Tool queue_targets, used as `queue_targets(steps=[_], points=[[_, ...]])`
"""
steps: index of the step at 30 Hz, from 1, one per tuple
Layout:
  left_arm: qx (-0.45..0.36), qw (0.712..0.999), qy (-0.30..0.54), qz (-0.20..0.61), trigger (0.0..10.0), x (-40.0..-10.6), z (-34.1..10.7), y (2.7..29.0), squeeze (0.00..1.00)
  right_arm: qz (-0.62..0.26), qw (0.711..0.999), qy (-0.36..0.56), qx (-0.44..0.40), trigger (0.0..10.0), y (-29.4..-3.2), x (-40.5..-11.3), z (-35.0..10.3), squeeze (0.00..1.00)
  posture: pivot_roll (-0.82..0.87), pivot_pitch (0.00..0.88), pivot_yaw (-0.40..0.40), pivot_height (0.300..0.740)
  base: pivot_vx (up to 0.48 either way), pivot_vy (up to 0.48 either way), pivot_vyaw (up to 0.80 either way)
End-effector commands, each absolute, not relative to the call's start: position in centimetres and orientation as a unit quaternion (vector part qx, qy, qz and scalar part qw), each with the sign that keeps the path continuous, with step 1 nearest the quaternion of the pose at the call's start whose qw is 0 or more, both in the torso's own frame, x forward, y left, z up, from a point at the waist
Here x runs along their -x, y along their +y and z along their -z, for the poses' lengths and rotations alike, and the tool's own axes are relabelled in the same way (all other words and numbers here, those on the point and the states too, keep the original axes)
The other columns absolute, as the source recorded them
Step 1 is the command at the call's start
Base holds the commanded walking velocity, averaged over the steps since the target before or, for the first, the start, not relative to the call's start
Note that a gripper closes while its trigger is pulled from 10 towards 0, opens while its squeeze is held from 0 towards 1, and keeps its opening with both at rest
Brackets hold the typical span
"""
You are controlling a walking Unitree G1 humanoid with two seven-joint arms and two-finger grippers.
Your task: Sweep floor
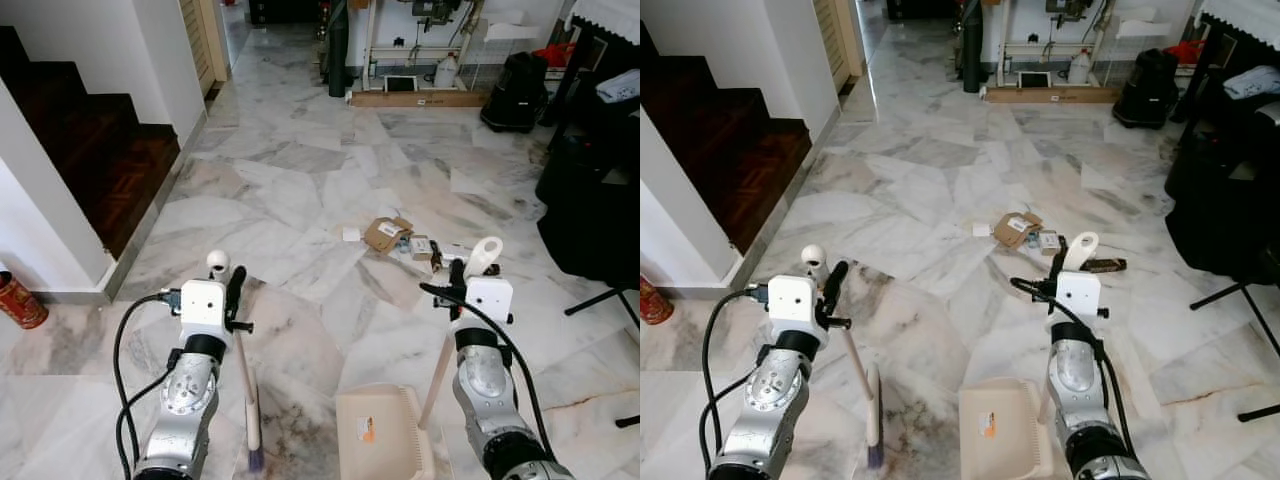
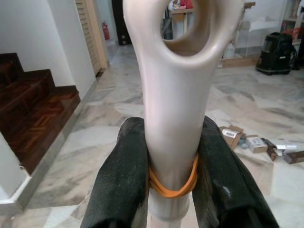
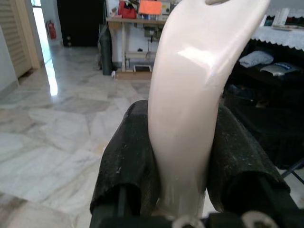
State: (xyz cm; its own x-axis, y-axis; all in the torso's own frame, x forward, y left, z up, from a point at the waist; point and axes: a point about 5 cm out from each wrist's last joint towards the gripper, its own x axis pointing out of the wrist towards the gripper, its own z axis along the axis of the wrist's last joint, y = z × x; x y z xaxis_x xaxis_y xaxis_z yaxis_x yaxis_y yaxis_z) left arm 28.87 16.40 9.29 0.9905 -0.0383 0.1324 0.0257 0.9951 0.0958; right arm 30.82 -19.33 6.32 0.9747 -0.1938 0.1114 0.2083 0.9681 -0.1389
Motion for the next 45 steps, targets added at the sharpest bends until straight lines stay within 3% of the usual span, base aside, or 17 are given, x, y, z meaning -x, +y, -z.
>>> queue_targets(steps=[1, 11, 20, 45], points=[[-0.052, 0.995, -0.081, 0.008, 10.0, -29.1, -9.9, 17.5, 0.0, 0.109, 0.99, -0.05, 0.072, 10.0, -20.0, -30.7, -6.3, 0.0, 0.11, 0.0, 0.03, 0.74, 0.0, 0.0, 0.0], [-0.063, 0.997, -0.054, -0.005, 10.0, -28.8, -8.6, 19.3, 0.0, 0.112, 0.991, -0.036, 0.067, 10.0, -20.3, -30.3, -5.7, 0.0, 0.12, 0.0, 0.025, 0.74, 0.0, 0.0, 0.0], [-0.061, 0.996, -0.063, 0.001, 10.0, -29.1, -8.9, 18.4, 0.0, 0.111, 0.991, -0.041, 0.066, 10.0, -20.2, -30.6, -6.0, 0.0, 0.12, 0.0, 0.02, 0.74, 0.0, 0.0, 0.0], [-0.063, 0.996, -0.065, 0.002, 10.0, -29.2, -8.9, 18.3, 0.0, 0.097, 0.992, -0.044, 0.069, 10.0, -19.5, -30.8, -6.2, 0.0, 0.13, 0.0, 0.016, 0.74, 0.315, 0.0, 0.0]])
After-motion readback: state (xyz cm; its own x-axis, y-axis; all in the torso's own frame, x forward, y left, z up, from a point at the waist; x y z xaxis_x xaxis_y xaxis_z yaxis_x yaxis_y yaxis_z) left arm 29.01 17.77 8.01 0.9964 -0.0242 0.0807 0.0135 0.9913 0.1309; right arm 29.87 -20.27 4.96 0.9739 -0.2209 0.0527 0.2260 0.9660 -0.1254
